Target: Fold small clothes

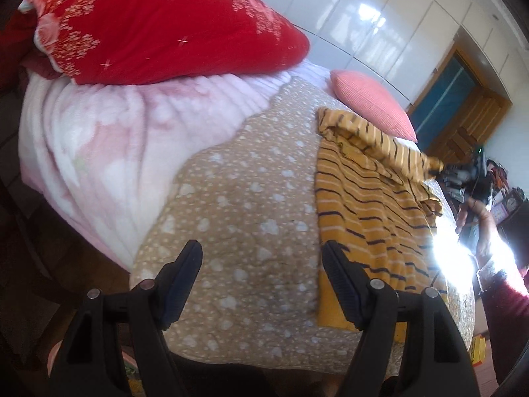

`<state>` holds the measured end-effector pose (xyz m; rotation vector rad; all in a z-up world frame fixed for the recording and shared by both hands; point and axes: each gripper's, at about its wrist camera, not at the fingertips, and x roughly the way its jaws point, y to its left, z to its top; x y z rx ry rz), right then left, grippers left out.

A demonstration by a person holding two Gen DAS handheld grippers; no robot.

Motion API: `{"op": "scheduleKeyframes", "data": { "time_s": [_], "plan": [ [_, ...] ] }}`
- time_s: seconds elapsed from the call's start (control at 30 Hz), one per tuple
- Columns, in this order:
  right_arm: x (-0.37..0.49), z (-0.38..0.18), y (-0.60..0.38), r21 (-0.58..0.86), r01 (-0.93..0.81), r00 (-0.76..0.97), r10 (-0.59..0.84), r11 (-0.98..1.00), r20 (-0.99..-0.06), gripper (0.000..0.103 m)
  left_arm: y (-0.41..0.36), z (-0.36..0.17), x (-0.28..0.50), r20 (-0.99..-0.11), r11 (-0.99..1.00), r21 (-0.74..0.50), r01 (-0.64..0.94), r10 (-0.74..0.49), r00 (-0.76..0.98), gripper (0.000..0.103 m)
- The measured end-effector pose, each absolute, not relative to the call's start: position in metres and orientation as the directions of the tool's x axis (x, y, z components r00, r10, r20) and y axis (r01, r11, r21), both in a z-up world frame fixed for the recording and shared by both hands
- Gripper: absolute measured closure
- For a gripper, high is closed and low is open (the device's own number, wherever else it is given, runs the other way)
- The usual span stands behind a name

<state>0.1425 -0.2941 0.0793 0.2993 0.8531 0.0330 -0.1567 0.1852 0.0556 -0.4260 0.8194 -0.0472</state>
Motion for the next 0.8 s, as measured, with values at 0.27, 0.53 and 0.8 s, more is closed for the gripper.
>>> {"op": "scheduleKeyframes", "data": {
  "time_s": [0.27, 0.53, 0.8],
  "plan": [
    [0.062, 0.061, -0.395, 0.467, 0.163, 0.654, 0.259, 0.869, -0.711, 0.039, 0.147, 0.052, -0.119, -0.722, 0.923, -0.383, -0.026, -0.281, 0.633, 0.026],
    [-0.039, 0.029, -0.383, 0.609, 0.044, 0.501, 0.51, 0.792, -0.699, 0.038, 0.109, 0.018, -0.074, -0.752, 0.895, -0.445, 0.018, -0.384, 0.537, 0.023],
    [-0.102, -0.016, -0.362, 0.66, 0.009, 0.486, 0.574, 0.751, -0.66, 0.031, 0.093, 0.017, -0.078, -0.677, 0.81, -0.578, 0.098, -0.543, 0.496, 0.024]
  ]
}}
